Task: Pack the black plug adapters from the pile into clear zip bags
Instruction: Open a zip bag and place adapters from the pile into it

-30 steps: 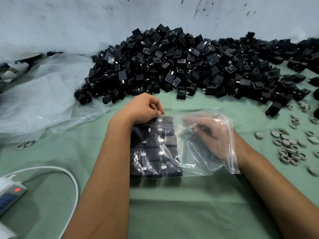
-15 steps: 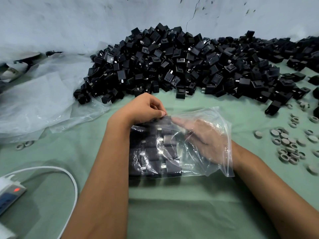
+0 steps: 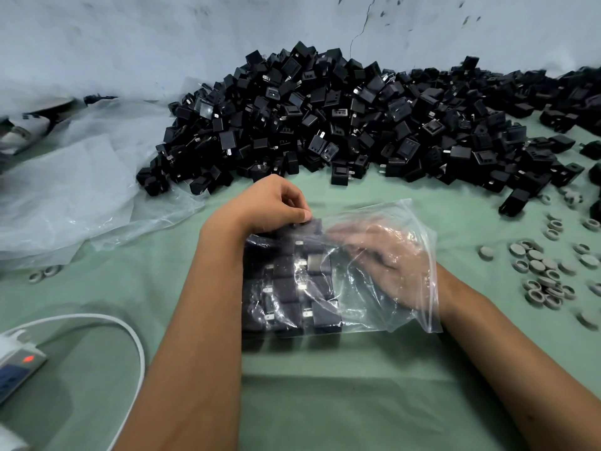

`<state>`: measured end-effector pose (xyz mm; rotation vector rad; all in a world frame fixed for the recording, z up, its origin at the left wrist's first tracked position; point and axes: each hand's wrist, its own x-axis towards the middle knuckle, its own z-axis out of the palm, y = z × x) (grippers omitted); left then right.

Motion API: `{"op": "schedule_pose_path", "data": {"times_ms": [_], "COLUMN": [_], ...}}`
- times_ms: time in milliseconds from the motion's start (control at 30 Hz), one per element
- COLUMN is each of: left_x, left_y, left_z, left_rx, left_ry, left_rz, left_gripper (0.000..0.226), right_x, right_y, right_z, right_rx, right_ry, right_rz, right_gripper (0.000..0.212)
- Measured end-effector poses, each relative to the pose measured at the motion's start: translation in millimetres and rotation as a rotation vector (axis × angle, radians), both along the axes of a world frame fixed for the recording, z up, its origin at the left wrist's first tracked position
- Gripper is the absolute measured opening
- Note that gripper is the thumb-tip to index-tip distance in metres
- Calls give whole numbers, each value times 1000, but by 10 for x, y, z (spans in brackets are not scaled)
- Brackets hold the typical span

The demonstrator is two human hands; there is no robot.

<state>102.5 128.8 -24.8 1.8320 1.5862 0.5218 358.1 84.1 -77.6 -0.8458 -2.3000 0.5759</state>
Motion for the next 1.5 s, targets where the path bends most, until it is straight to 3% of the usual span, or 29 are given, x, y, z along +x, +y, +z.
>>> {"op": "schedule_pose_path", "data": {"times_ms": [267,500,833,1033,1200,1367,1433,1500], "left_x": [-24,-118,-48,-30,-21,-21,-19,-20], "left_y": [-55,-96,-87,-81,-79,-84,-86,-85], "left_z": [62,169,148,137,136,140,139,138], "left_rx": [-63,-165,-164,-167,-165,-162,-168,-167], "left_ry": [-61,-80,-63,-37,-15,3,0,3], "left_rz": [-12,-77,-50,-53,-61,-59,-60,-58], "left_gripper": [2,29,32,33,36,37,37,37], "right_x": [-7,-18,14,-22,-43,-42,-7,40], "right_y": [84,142,-25,-111,-130,-103,-76,-31], "right_z": [-87,-168,55,151,202,154,121,110], "right_rx": [2,38,40,46,85,157,85,-143], "right_ry": [-95,-124,64,61,85,70,63,70], "right_rz": [7,-30,-8,13,37,27,0,36], "right_gripper": [28,33,21,50,30,33,32,27]}}
